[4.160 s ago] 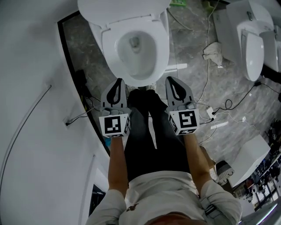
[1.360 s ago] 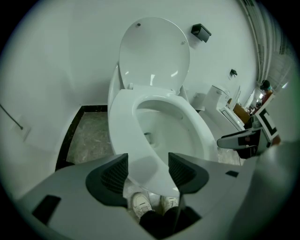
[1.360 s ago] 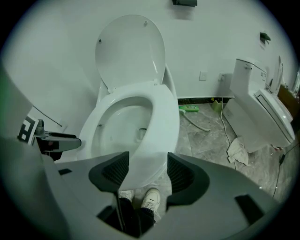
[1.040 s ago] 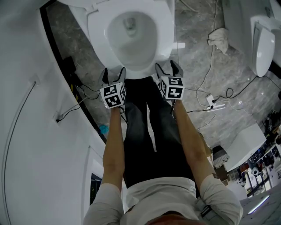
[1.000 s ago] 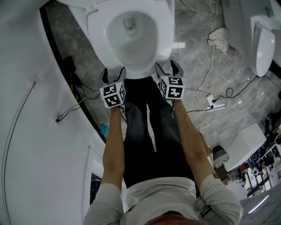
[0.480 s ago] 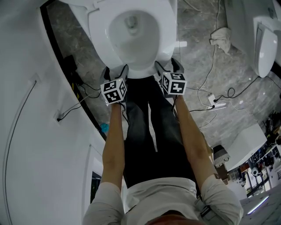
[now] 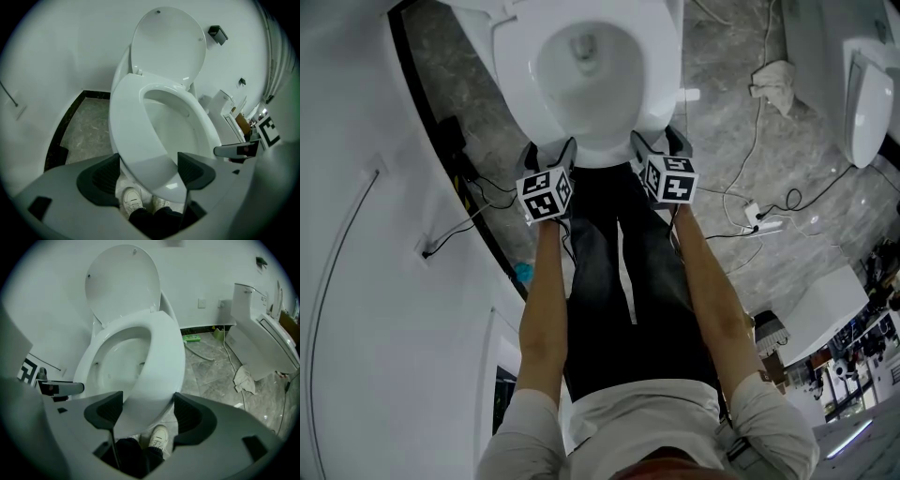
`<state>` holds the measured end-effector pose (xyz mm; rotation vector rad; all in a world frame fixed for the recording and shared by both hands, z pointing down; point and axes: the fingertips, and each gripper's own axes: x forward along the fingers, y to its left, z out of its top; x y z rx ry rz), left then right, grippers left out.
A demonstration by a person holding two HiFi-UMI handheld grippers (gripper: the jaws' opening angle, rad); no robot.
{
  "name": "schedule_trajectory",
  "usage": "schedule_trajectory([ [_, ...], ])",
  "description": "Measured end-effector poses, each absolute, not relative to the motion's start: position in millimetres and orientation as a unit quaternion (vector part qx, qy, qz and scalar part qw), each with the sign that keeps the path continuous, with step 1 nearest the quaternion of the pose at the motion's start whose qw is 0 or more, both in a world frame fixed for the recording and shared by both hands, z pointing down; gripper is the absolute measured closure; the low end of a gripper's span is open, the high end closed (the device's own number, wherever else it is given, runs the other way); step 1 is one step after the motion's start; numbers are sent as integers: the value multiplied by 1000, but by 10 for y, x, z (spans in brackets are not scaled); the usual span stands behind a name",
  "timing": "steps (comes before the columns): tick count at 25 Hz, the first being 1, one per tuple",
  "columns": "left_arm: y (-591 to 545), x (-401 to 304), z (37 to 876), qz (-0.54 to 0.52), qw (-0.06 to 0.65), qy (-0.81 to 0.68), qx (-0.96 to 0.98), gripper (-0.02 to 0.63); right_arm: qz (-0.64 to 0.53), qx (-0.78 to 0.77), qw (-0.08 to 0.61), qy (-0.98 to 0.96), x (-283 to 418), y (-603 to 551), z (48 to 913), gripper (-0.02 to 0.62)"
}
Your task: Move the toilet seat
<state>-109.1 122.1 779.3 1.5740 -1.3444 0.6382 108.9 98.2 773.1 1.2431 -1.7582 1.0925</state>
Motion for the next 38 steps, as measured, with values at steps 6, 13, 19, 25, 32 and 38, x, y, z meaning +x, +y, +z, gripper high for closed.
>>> schedule_trajectory([
  [6, 1214, -1098, 7777, 260, 470, -551, 638, 210, 421, 479, 361, -681, 1082, 985, 7701, 235],
  [13, 1212, -1104, 7734, 260, 470, -553, 637, 210, 418, 480, 361, -682, 1078, 993, 7645, 235],
  [19, 1205, -1116, 7664, 252, 468, -556, 639, 210, 416, 481, 357, -684, 1065, 992, 7569, 235],
  [25, 1210, -1116, 7543, 243, 465, -558, 643, 210, 415, 482, 349, -688, 1070, 1003, 7441, 235],
  [32, 1211, -1125, 7394, 233, 463, -560, 647, 210, 413, 481, 339, -695, 1062, 1006, 7285, 236],
  [38, 1205, -1131, 7297, 225, 461, -564, 647, 210, 411, 485, 332, -697, 1057, 1001, 7186, 236],
])
